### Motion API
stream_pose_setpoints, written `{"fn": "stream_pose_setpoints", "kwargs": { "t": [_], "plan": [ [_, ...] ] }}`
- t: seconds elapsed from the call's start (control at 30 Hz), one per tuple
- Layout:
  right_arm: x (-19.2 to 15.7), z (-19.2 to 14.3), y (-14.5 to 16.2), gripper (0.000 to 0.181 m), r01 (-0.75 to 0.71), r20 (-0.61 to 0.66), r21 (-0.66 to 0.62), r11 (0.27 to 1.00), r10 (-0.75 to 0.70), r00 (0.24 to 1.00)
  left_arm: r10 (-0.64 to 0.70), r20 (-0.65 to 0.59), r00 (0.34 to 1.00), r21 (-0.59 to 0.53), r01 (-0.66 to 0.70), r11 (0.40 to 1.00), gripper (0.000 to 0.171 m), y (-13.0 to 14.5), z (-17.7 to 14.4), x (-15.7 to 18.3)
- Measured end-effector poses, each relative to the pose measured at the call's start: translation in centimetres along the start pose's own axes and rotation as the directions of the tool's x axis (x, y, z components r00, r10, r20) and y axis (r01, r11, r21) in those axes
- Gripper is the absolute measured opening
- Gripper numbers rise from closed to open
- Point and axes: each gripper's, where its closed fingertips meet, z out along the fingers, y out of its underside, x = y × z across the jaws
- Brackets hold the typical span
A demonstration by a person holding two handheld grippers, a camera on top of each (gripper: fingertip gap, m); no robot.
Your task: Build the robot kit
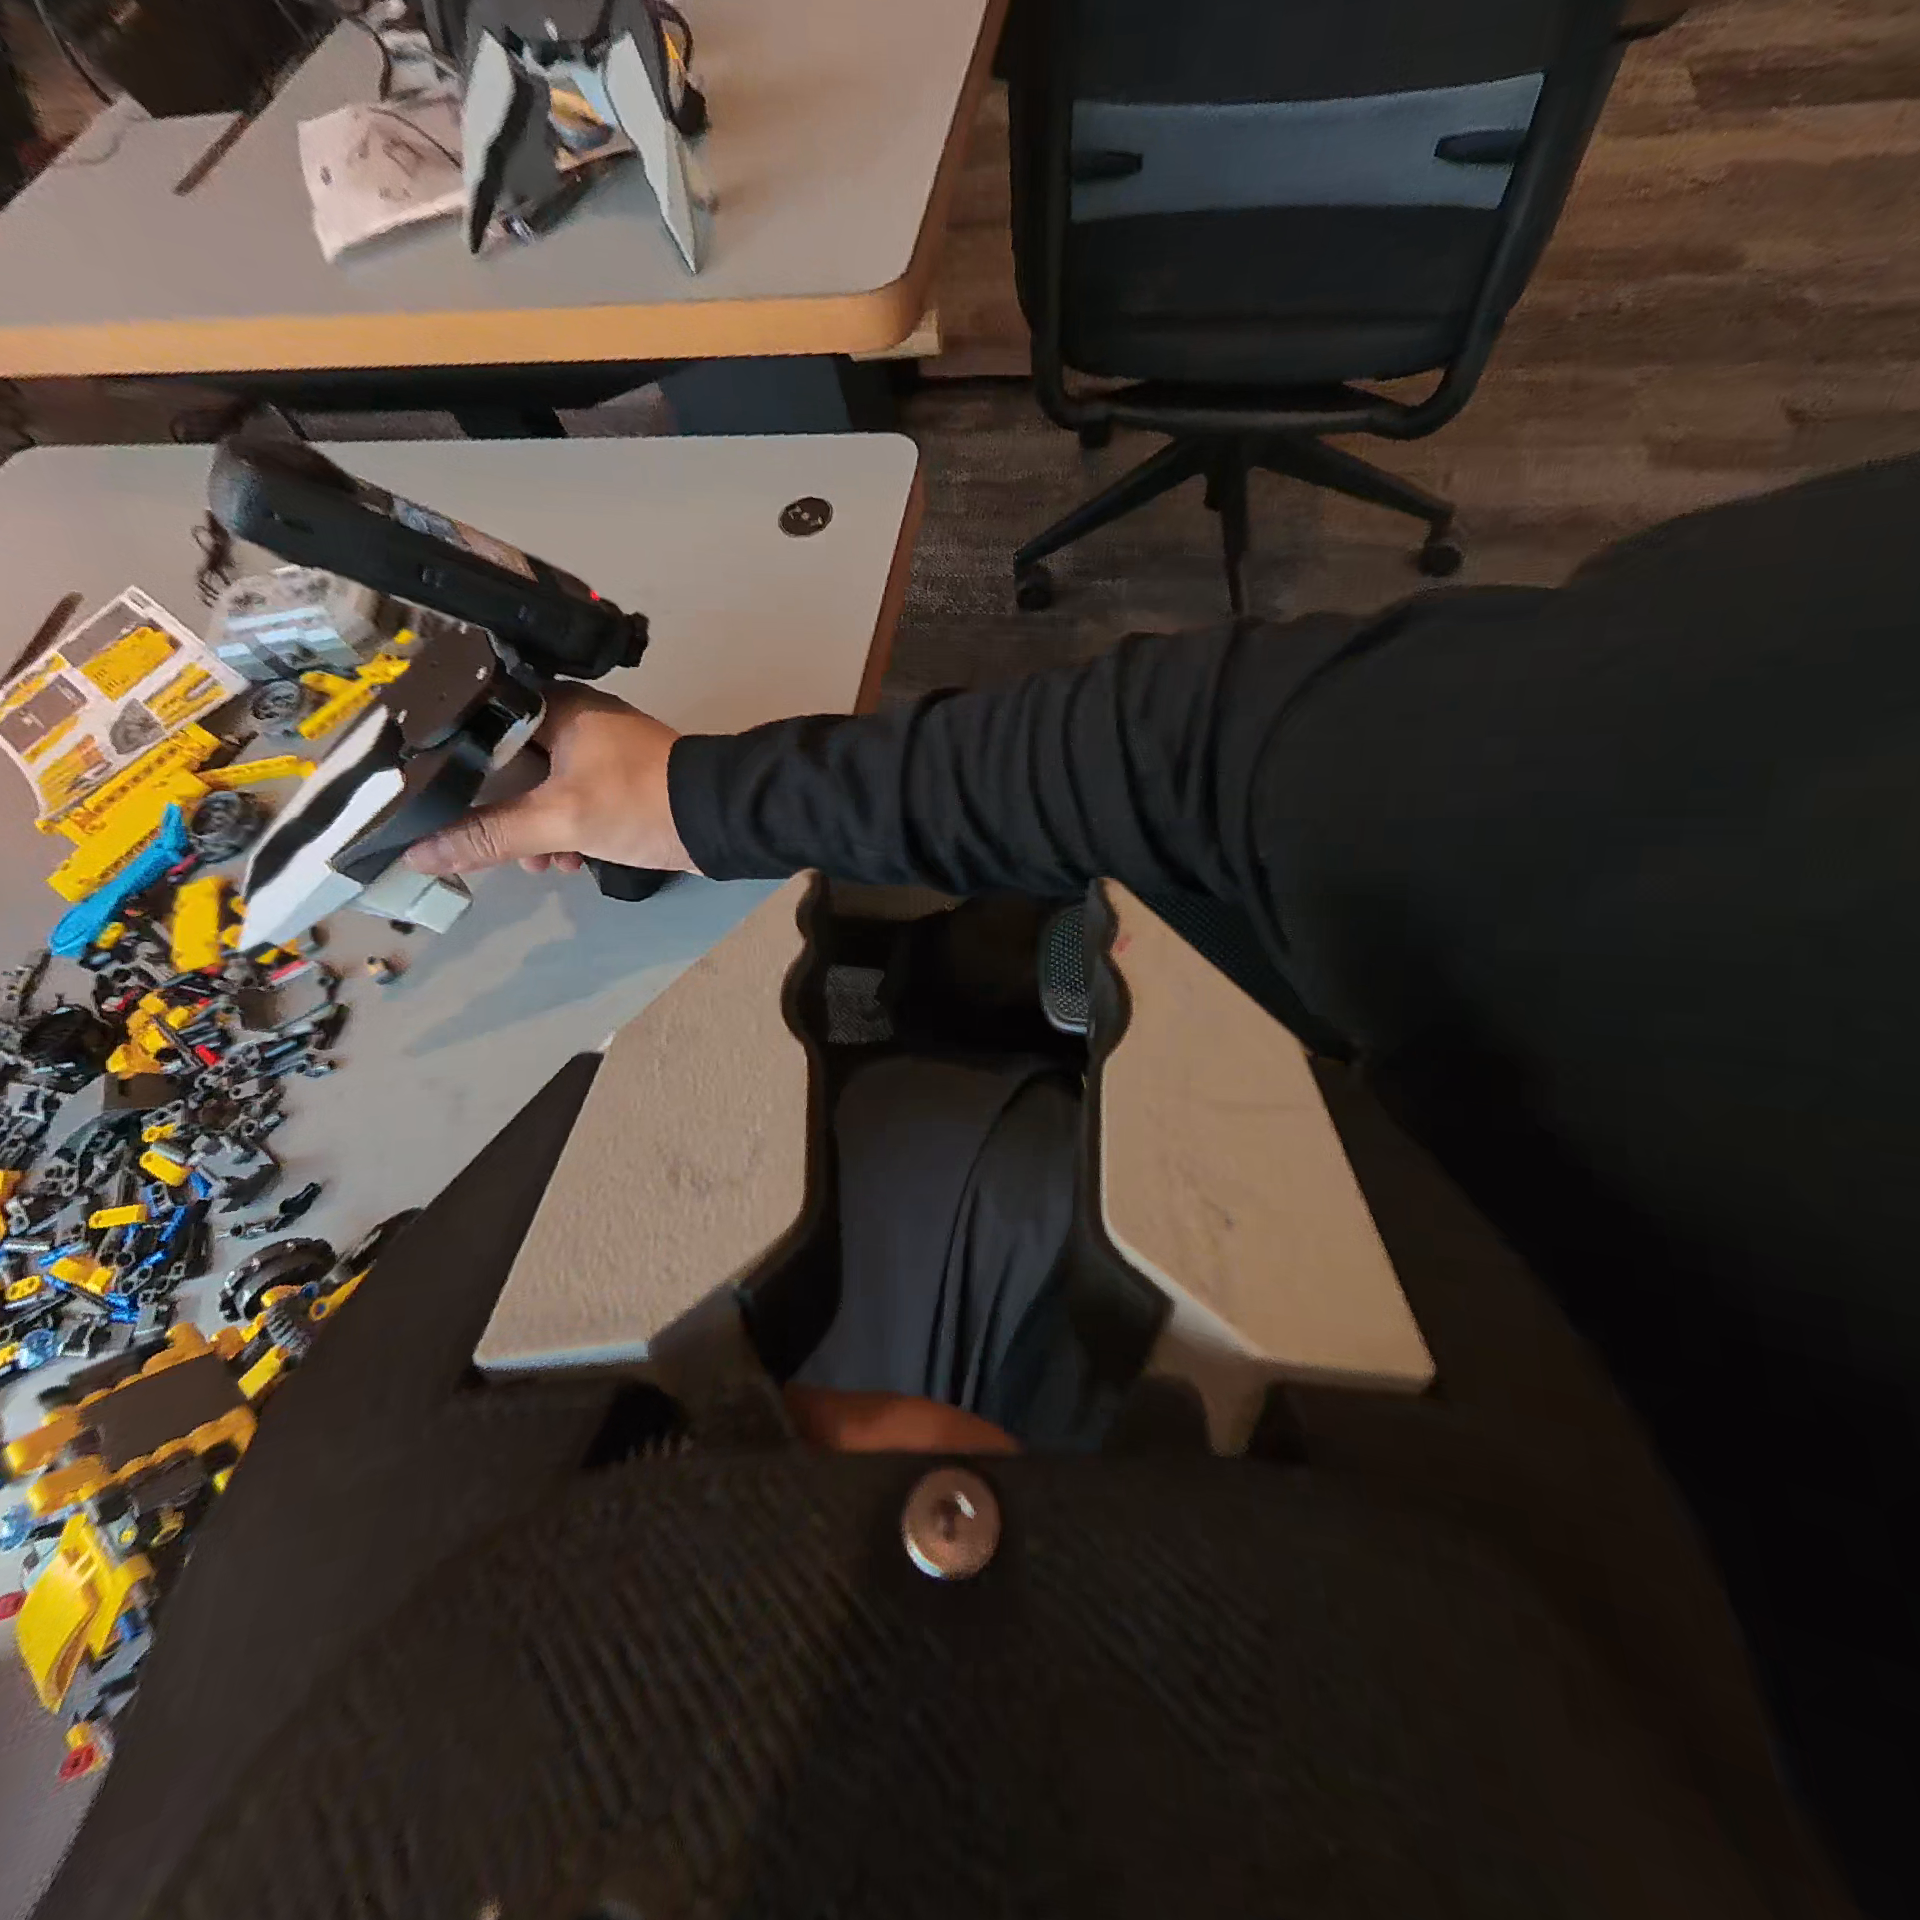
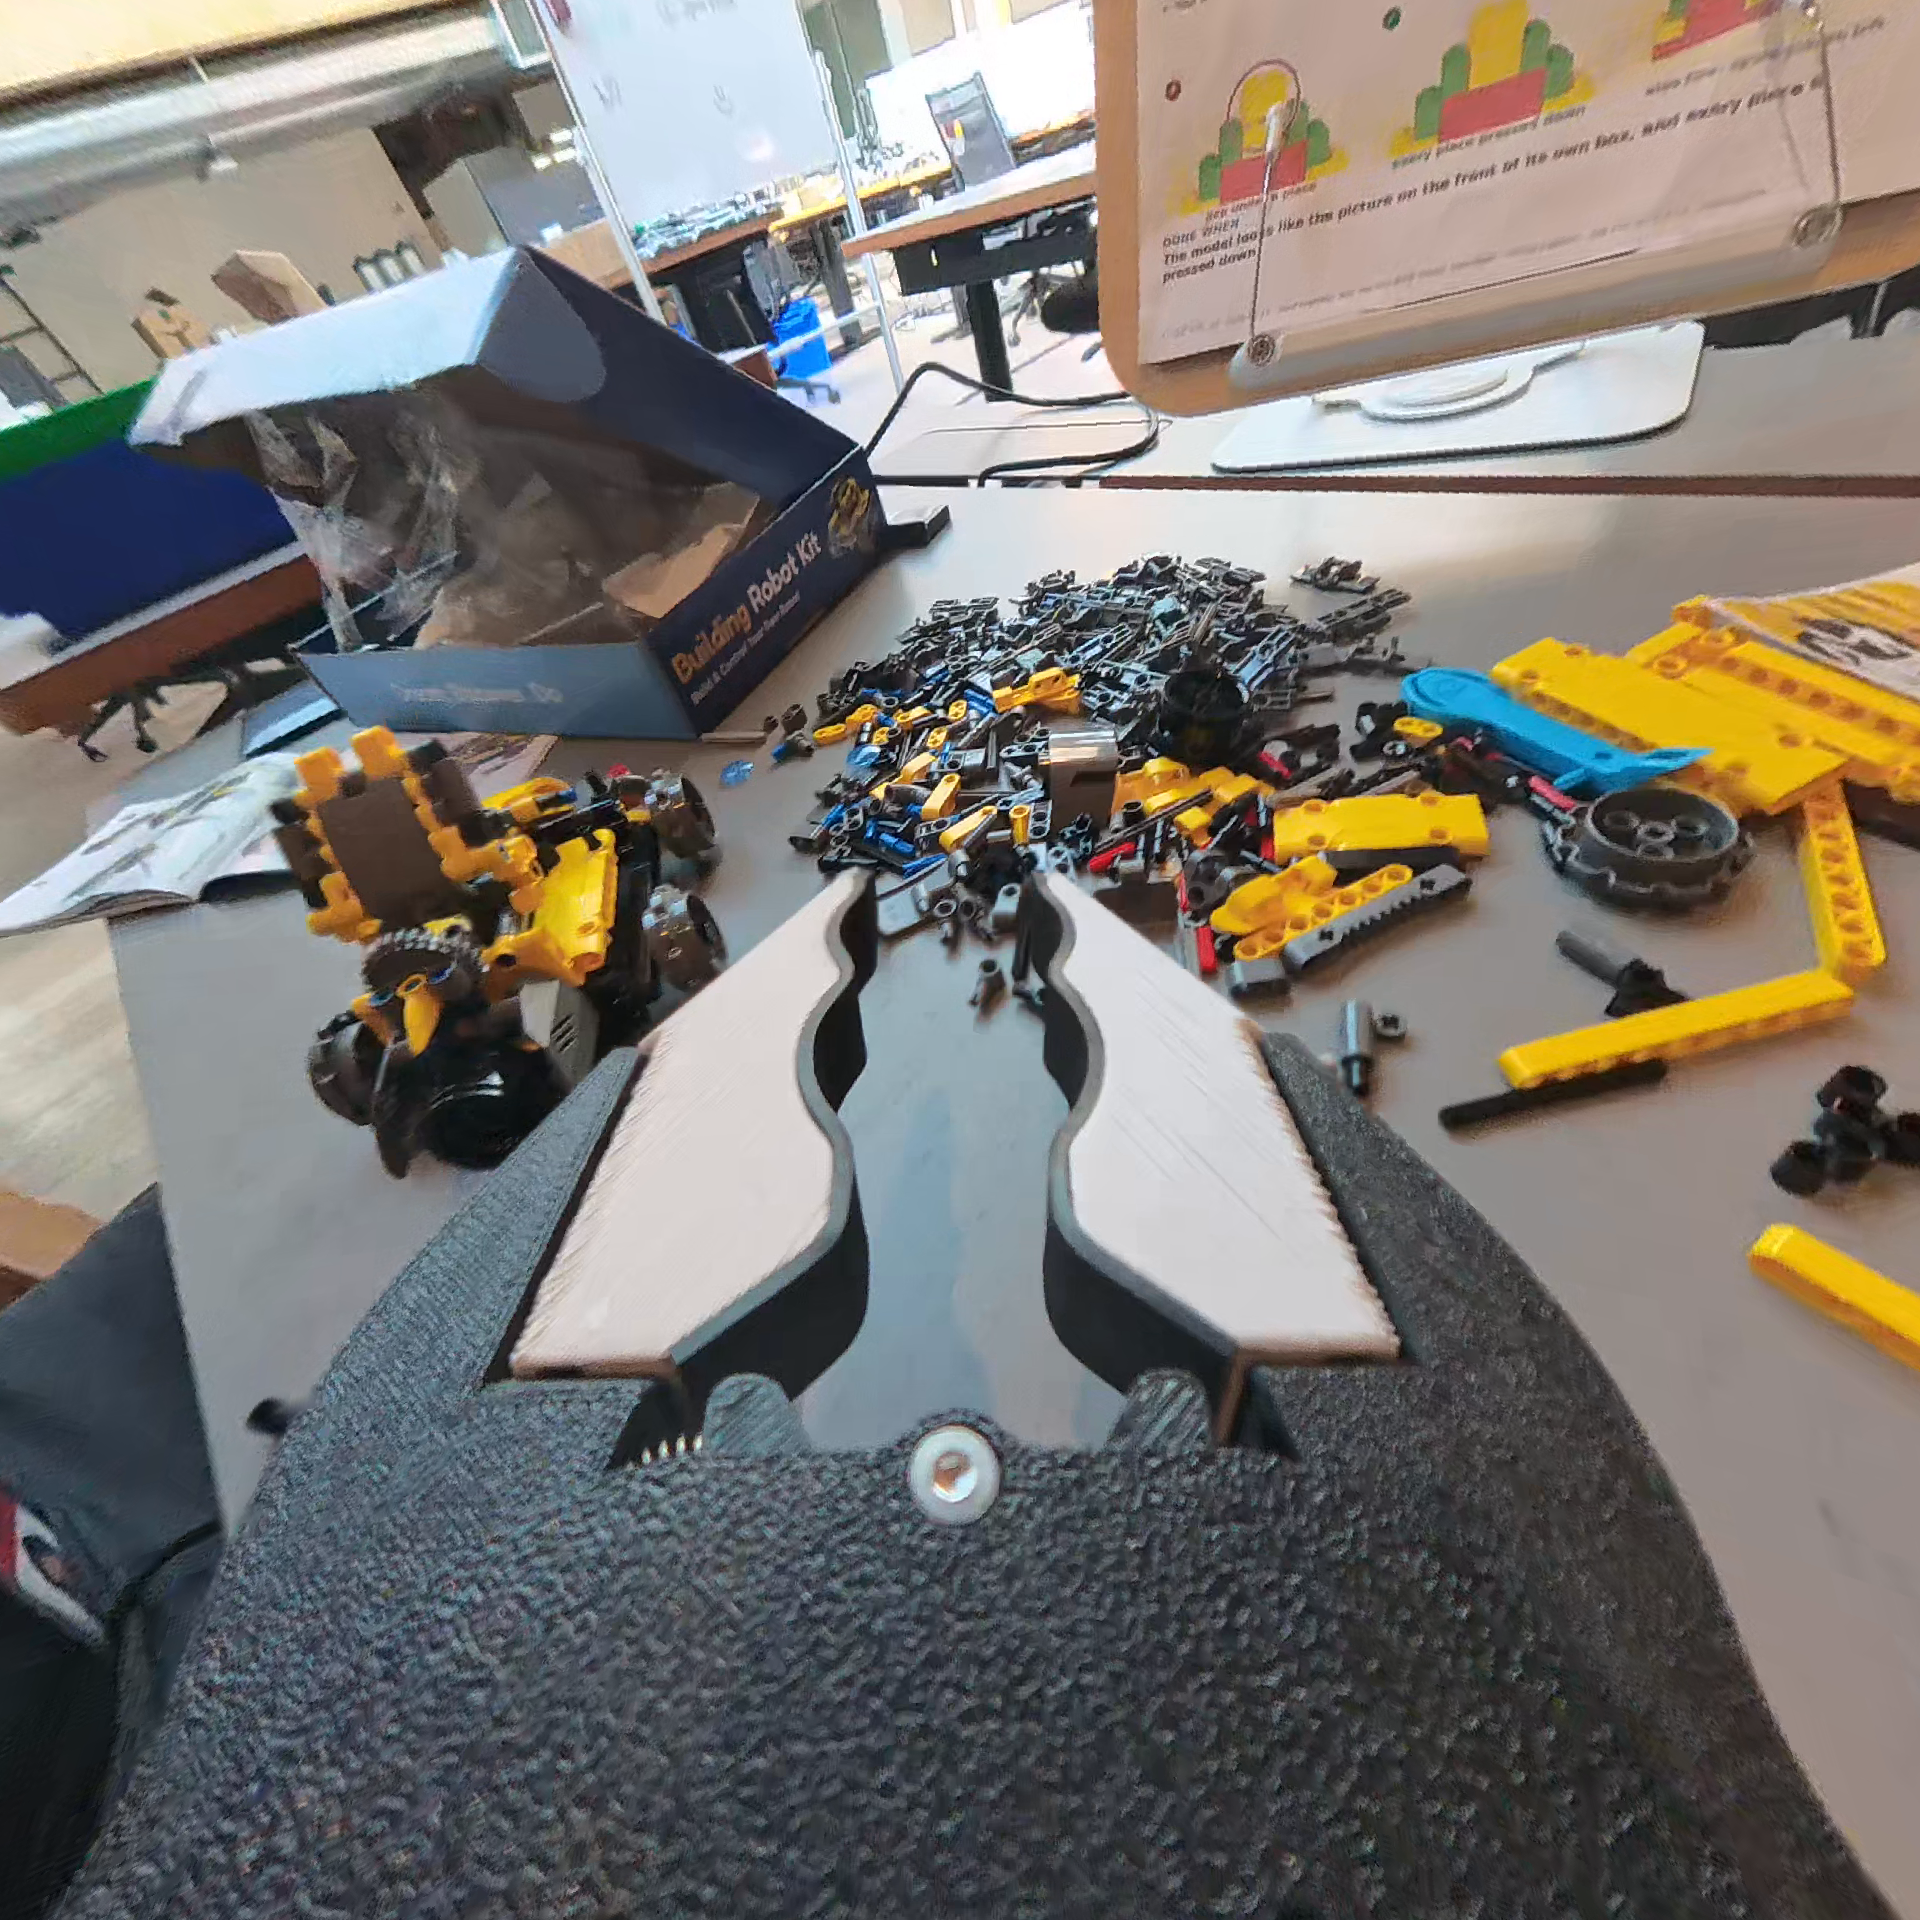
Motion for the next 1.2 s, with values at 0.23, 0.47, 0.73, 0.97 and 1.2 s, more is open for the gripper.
{"fn": "stream_pose_setpoints", "kwargs": {
  "t": [0.23,0.47,0.73,0.97,1.2],
  "plan": [
    [-0.2,3.6,0.0,0.030,0.096,0.011,-0.048,0.994,-0.096,0.995,-0.151,0.089,0.984,0.093,0.143,0.985,0.047,3.1,-1.2,-5.6],
    [-0.6,4.3,0.6,0.032,0.114,0.015,-0.090,0.989,-0.114,0.993,-0.394,0.164,0.904,0.094,0.384,0.919,0.050,11.3,0.7,-12.9],
    [-3.0,4.3,2.5,0.041,0.161,0.087,-0.170,0.972,-0.148,0.985,-0.480,0.152,0.864,0.069,0.475,0.877,0.055,17.5,-0.1,-14.9],
    [-4.2,4.5,3.1,0.041,0.331,0.085,-0.175,0.927,-0.320,0.943,-0.489,0.139,0.861,0.088,0.481,0.872,0.056,16.9,0.6,-15.4],
    [-4.2,4.2,2.5,0.042,0.337,0.067,-0.135,0.932,-0.331,0.941,-0.496,0.068,0.866,0.064,0.492,0.868,0.056,16.4,1.7,-13.4]
  ]
}}
